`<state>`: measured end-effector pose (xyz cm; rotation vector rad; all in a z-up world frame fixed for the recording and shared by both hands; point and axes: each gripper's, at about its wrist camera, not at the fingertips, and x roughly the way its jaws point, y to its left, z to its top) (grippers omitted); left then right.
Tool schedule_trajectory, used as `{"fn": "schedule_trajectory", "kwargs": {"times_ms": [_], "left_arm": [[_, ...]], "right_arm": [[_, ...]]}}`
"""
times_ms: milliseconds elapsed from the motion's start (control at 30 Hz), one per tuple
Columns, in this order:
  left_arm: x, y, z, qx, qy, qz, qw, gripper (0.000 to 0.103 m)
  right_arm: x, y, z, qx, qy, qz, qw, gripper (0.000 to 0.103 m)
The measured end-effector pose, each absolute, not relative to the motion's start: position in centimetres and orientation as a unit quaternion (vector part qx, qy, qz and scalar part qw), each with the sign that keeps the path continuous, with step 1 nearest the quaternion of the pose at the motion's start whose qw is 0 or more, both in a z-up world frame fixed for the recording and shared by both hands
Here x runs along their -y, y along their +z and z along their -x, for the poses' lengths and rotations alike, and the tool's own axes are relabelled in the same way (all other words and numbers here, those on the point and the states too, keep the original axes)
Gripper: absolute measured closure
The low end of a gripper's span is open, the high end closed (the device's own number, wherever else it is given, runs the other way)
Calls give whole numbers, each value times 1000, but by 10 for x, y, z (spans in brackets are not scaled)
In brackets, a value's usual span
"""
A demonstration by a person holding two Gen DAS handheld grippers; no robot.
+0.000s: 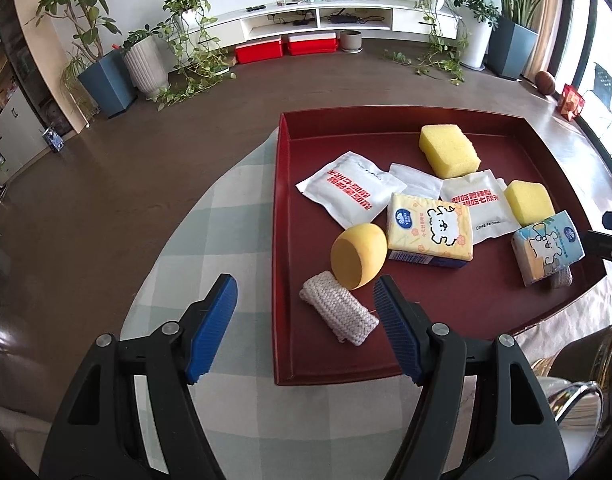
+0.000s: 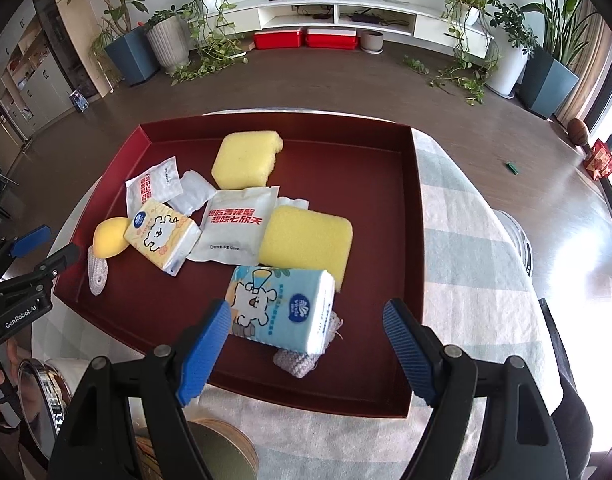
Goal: Organize soft objects
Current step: 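Withdraw both open tools toward the beige sponge beside the mug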
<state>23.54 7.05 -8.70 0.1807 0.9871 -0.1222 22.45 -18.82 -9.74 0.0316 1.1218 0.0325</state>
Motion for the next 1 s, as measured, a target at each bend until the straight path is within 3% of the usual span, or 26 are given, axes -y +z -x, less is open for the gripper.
{"fn": "schedule_trajectory", "kwargs": {"times_ms": [500, 1000], "left_arm": [[-139, -91, -145, -497, -6, -76, 865, 34], [-107, -113, -48, -527, -55, -86, 843, 34]], "right_arm": [[240, -91, -119, -524, -47, -59, 848, 22], [215, -131, -13, -566, -29, -93, 818, 22]]}}
